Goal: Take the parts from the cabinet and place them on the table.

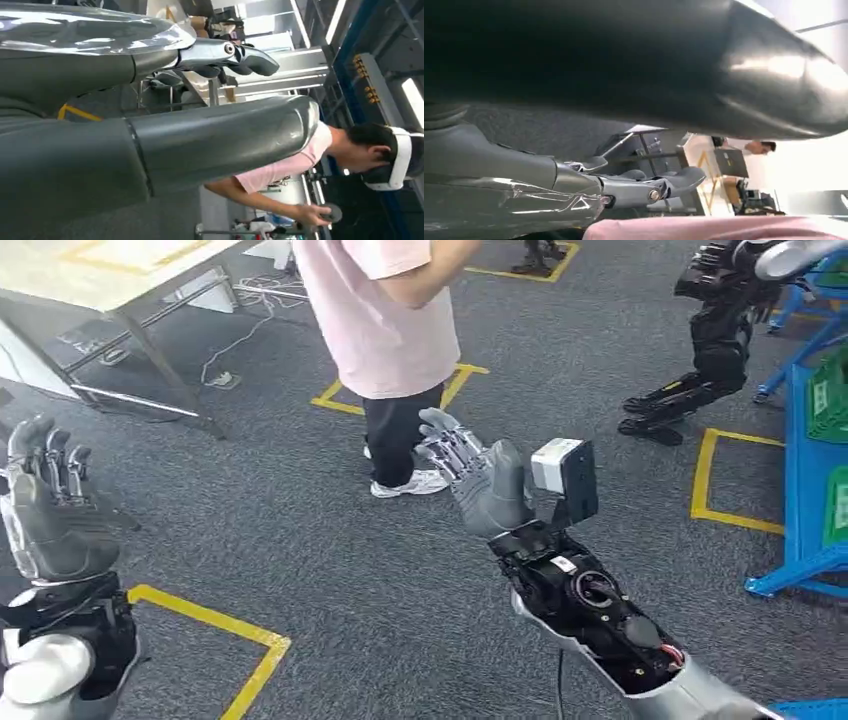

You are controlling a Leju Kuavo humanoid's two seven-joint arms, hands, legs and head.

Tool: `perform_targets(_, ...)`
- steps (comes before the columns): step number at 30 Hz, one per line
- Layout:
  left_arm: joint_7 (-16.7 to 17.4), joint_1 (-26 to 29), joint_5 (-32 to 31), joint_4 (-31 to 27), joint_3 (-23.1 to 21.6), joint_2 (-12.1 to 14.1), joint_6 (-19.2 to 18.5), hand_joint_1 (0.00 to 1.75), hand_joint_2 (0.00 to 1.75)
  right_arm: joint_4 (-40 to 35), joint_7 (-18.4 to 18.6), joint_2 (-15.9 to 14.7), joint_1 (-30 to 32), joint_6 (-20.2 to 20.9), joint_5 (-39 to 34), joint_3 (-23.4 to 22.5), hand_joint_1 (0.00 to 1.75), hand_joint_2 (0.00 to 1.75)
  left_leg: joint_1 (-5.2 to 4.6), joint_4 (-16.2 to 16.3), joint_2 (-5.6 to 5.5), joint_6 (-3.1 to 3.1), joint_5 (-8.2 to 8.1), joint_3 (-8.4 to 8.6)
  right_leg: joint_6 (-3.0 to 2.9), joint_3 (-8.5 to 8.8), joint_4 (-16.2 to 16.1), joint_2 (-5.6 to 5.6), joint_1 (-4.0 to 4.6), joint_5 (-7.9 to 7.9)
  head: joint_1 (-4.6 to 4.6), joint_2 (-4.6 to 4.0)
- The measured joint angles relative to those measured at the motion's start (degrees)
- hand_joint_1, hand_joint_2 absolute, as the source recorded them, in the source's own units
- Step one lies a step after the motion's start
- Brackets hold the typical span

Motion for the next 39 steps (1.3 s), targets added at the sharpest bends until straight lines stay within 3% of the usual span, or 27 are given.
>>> perform_targets(1,0.0,0.0,0.1,0.1,0.0,0.0,0.0,0.0,0.0,0.0,0.2,0.0,0.0,0.0,0.0,0.0,0.0,0.0,0.0,2.4,-0.01,0.01,-0.2,-1.41,-0.01,-0.02,0.0,0.48,0.04,0.01,-0.26,0.0)
perform_targets(2,0.1,0.0,0.2,0.1,0.0,0.0,0.0,0.0,0.0,0.0,0.3,0.0,0.0,0.0,0.0,0.0,0.0,0.0,0.0,1.5,-0.03,0.13,1.11,-1.2,0.0,0.0,0.0,1.06,0.04,0.01,-0.39,0.0)
perform_targets(4,0.1,0.0,0.2,0.1,0.0,0.0,0.0,0.0,0.0,0.0,0.5,0.0,-0.1,0.0,0.0,0.0,0.0,0.0,0.01,-7.5,-0.3,0.54,6.4,3.0,0.02,0.14,0.2,2.16,0.04,-0.01,-0.72,-0.02)
perform_targets(5,0.1,-0.1,0.2,0.1,0.0,0.0,0.0,0.0,0.0,0.0,0.6,0.0,-0.2,0.0,0.0,0.0,0.0,0.0,0.05,-13.5,-1.32,0.85,9.09,5.85,0.12,0.18,0.3,2.64,0.04,-0.07,-0.85,-0.02)
perform_targets(6,0.1,-0.2,0.2,0.1,0.0,0.0,0.0,0.0,0.0,0.0,0.6,0.0,-0.3,0.0,0.0,0.0,0.0,0.0,0.15,-16.4,-3.05,1.09,8.71,7.16,0.25,-0.03,0.3,2.91,0.09,-0.11,-0.9,0.0)
perform_targets(8,0.1,-0.3,0.3,0.1,0.0,0.0,0.0,0.0,0.0,0.0,0.6,0.0,-0.5,-0.1,0.0,0.0,0.0,0.0,-0.09,-16.7,-2.3,1.11,8.81,7.04,0.92,-0.59,0.5,3.7,0.06,0.02,-0.87,0.0)
perform_targets(10,0.1,-0.4,0.3,0.1,0.0,0.0,-0.2,0.0,0.0,0.0,0.7,0.0,-0.5,-0.4,0.0,0.1,0.0,0.0,-0.17,-16.9,-1.69,1.78,8.93,7.19,1.66,-0.61,0.1,4.41,-0.1,0.17,-0.83,-0.02)
perform_targets(11,0.0,-0.5,0.4,0.1,0.0,-0.1,-0.3,0.0,0.0,-0.1,0.8,0.0,-0.4,-0.7,0.1,0.0,0.0,0.0,0.39,-17.5,-1.07,2.17,9.18,7.42,1.95,-0.74,0.5,3.86,-0.07,-0.27,-0.81,0.0)
perform_targets(13,-0.2,-0.6,0.5,0.1,0.0,-0.1,-0.7,0.0,0.0,-0.2,0.7,0.0,-0.6,-1.2,0.1,0.0,0.0,0.0,0.31,-17.6,-0.35,2.72,9.05,7.74,2.68,-3.3,6.0,0.52,0.02,-3.75,0.22,0.0)
perform_targets(15,-0.7,-0.6,0.8,0.4,0.0,-0.2,-0.9,0.0,0.0,-0.3,0.7,0.0,-0.4,-1.5,0.1,0.1,0.0,0.0,0.18,-17.6,0.58,2.86,8.97,7.69,3.23,-8.16,16.4,-0.18,-0.3,-8.01,0.63,0.0)
perform_targets(17,-0.9,-0.6,1.0,0.7,0.0,-0.2,-1.1,0.0,0.0,-0.3,0.7,0.0,-0.3,-1.6,0.1,0.1,0.0,0.0,0.19,-17.5,1.48,2.86,8.86,7.78,3.57,-9.8,19.5,-0.29,-0.52,-8.01,1.01,0.0)
perform_targets(19,-1.1,-0.6,1.1,1.0,0.0,-0.2,-1.1,0.0,0.0,-0.3,0.7,0.0,-0.4,-1.6,0.1,0.0,0.0,0.0,0.26,-17.4,2.31,2.64,8.55,8.05,3.7,-6.31,12.3,-0.66,-0.78,-3.51,1.55,0.0)
perform_targets(20,-1.1,-0.7,1.1,1.1,0.0,-0.2,-1.1,0.0,0.0,-0.3,0.6,0.0,-0.4,-1.7,0.1,0.0,0.0,0.0,0.29,-17.3,2.69,2.38,8.33,8.29,3.62,-3.53,6.7,-1.7,-0.74,-0.76,1.79,-0.02)
perform_targets(21,-1.2,-0.9,1.1,1.3,0.0,-0.3,-1.1,0.0,0.0,-0.2,0.6,0.0,-0.5,-1.7,0.1,0.1,0.0,0.0,0.16,-17.3,3.06,2.09,8.12,8.42,3.45,-1.52,2.2,-3.5,-0.65,0.35,2.16,0.0)
perform_targets(22,-1.2,-1.0,1.1,1.3,0.0,-0.3,-1.1,0.0,0.0,-0.3,0.6,0.0,-0.7,-1.7,0.1,0.1,0.0,0.0,-0.32,-16.9,3.22,1.77,7.94,8.25,3.23,-0.31,1.0,-3.64,0.01,-0.17,2.36,0.0)
perform_targets(23,-1.2,-1.1,1.1,1.4,0.0,-0.3,-1.1,0.0,0.0,-0.3,0.6,0.0,-0.8,-1.7,0.1,0.1,0.0,0.0,-0.4,-16.9,3.58,1.59,8.03,8.08,2.51,-0.37,0.8,-3.38,-0.13,-0.58,2.25,-0.02)
perform_targets(25,-1.3,-1.2,1.1,1.5,0.0,-0.3,-1.1,0.0,0.0,-0.3,0.6,0.0,-0.5,-1.7,0.1,0.0,0.0,0.0,-0.41,-17.1,4.73,1.1,8.03,8.28,2.02,-0.72,0.8,-2.15,-0.02,-0.45,1.46,0.0)
perform_targets(26,-1.3,-1.3,1.1,1.5,0.0,-0.3,-1.1,0.0,0.0,-0.3,0.6,0.0,-0.5,-1.7,0.1,0.0,0.0,0.0,-0.19,-16.9,4.57,0.57,7.5,8.25,1.46,-0.33,0.3,-1.7,-0.35,-0.14,1.51,0.0)
perform_targets(27,-1.3,-1.4,1.1,1.6,0.0,-0.3,-1.1,0.0,0.0,-0.3,0.5,0.0,-0.6,-1.7,0.1,0.1,0.0,0.0,0.14,-15.5,2.7,0.29,6.48,7.92,1.26,-0.29,0.2,-1.29,-0.41,-0.02,1.22,-0.02)
perform_targets(28,-1.5,-1.5,1.2,1.6,0.0,-0.3,-1.1,0.0,0.0,-0.3,0.5,0.0,-0.8,-1.7,0.1,0.1,0.0,0.0,0.13,-12.1,1.18,0.25,4.38,6.3,0.91,-0.37,0.2,-0.95,-0.5,0.05,0.85,0.0)
perform_targets(30,-1.5,-1.4,1.2,1.7,0.0,-0.3,-1.2,0.0,0.0,-0.3,0.5,0.0,-0.7,-1.7,0.1,0.1,0.0,0.0,0.14,-2.3,0.06,0.13,0.16,1.48,0.57,-0.47,0.2,-0.2,-0.44,0.04,0.0,-0.02)
perform_targets(32,-1.5,-1.2,1.2,2.0,0.0,-0.2,-1.2,0.0,0.0,-0.3,0.5,0.0,-0.5,-1.7,0.1,0.1,0.0,0.0,0.15,2.5,-0.01,0.1,-0.2,-1.48,0.55,-0.44,0.2,0.86,-0.39,0.04,-0.46,0.0)
perform_targets(33,-1.5,-1.2,1.2,2.1,0.0,-0.2,-1.2,0.0,0.0,-0.3,0.5,0.0,-0.5,-1.7,0.1,0.1,0.0,0.0,0.18,0.3,-0.02,0.19,1.82,-0.73,0.56,-0.41,0.3,1.44,-0.41,0.03,-0.57,0.0)
perform_targets(35,-1.5,-1.3,1.2,2.1,0.0,-0.2,-1.2,0.0,0.0,-0.3,0.5,0.0,-0.5,-1.7,0.1,0.1,0.0,0.0,0.34,-9.2,-0.45,0.41,7.17,3.43,0.7,-0.33,0.5,2.54,-0.51,-0.06,-0.83,-0.02)
perform_targets(36,-1.5,-1.4,1.3,2.1,0.0,-0.2,-1.2,0.0,0.0,-0.3,0.5,0.0,-0.5,-1.7,0.1,0.1,0.0,0.0,0.53,-13.9,-1.84,0.45,9.14,5.53,0.94,-0.44,0.7,2.95,-0.57,-0.21,-0.87,0.0)
perform_targets(37,-1.6,-1.4,1.4,2.2,0.0,-0.2,-1.2,0.0,0.0,-0.3,0.4,0.0,-0.6,-1.7,0.1,0.1,0.0,0.0,0.66,-16.0,-3.5,0.4,8.43,6.36,1.34,-0.97,1.2,3.47,-0.07,-0.44,-1.09,-0.02)
perform_targets(39,-1.7,-1.3,1.6,2.2,0.0,-0.2,-1.0,0.0,0.0,-0.3,0.1,0.0,-0.6,-1.7,0.0,0.2,0.0,0.0,0.45,-15.8,-2.81,0.76,8.46,6.11,1.93,-1.24,1.0,4.17,-0.38,-0.23,-0.55,-0.02)
